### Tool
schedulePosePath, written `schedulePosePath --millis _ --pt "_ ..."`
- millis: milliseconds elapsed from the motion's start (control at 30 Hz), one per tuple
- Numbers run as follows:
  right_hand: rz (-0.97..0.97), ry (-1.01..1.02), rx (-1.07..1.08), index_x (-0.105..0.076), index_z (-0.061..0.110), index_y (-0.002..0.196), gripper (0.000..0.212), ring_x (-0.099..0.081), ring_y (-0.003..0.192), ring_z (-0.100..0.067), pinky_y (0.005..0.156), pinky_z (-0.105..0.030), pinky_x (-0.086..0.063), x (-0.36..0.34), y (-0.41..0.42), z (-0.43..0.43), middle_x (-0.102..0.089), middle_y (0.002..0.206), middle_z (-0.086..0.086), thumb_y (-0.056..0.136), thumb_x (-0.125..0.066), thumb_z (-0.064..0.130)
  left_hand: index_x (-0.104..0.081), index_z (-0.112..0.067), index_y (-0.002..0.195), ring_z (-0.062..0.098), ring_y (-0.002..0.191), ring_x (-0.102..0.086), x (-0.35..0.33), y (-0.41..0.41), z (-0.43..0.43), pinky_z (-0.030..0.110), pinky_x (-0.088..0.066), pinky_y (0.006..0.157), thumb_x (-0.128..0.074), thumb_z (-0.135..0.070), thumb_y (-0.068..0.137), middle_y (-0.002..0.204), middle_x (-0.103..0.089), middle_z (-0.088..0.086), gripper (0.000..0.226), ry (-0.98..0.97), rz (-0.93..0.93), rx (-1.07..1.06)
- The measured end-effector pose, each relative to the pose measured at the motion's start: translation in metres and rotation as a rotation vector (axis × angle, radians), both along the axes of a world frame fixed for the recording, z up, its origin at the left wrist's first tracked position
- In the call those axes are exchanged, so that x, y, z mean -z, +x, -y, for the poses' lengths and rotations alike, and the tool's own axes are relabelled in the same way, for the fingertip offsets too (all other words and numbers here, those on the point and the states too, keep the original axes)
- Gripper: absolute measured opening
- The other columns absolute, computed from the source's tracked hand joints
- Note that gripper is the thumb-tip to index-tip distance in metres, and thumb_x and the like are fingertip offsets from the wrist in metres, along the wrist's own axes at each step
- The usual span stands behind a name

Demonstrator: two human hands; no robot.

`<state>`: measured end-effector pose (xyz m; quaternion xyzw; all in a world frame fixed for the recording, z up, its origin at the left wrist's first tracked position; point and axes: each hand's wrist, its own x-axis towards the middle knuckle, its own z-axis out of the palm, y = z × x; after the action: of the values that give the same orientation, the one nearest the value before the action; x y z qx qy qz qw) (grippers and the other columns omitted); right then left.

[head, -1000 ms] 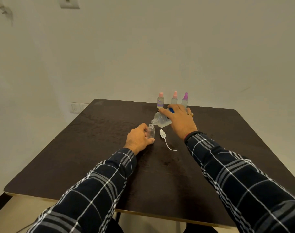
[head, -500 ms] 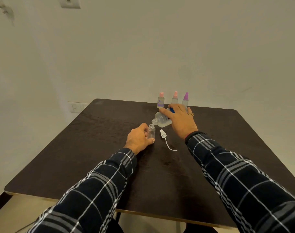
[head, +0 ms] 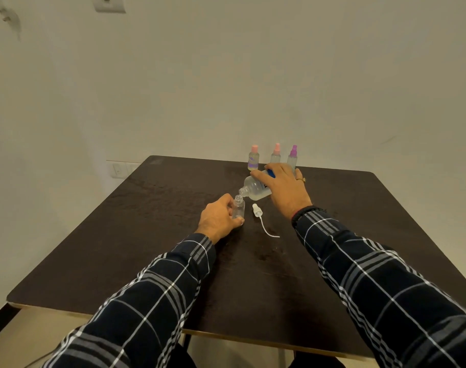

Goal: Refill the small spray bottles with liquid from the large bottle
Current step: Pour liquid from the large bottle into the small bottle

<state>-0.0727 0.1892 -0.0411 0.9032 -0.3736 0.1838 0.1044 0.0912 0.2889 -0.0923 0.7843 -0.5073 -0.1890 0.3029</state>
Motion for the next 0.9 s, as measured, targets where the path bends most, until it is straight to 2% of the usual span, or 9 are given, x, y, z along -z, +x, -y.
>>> schedulePosePath --millis 367,900 --pt "-0.006 -0.024 -0.004 -0.043 0.038 0.144 0.067 -0.033 0.137 -0.030 0.110 -0.066 -0.029 0.0005 -0.0002 0.0016 -0.043 0.142 -0.008 0.088 -0.071 0.012 -0.053 -0.028 0.111 0.017 0.100 -0.063 0.0002 -0.0013 0.0004 0.039 -0.054 0.091 -0.079 -0.034 0.084 0.108 -0.064 -0.003 0.038 0.008 0.005 -0.006" --pt "-0.017 -0.035 -0.024 -0.044 0.037 0.144 0.067 -0.032 0.138 -0.031 0.110 -0.067 -0.028 -0.0028 -0.0007 0.0019 -0.042 0.144 -0.009 0.088 -0.071 0.011 -0.052 -0.026 0.110 0.018 0.095 -0.063 0.0001 -0.0012 0.0001 0.037 -0.055 0.085 -0.079 -0.035 0.084 0.104 -0.064 -0.002 0.039 0.006 0.036 0.000"
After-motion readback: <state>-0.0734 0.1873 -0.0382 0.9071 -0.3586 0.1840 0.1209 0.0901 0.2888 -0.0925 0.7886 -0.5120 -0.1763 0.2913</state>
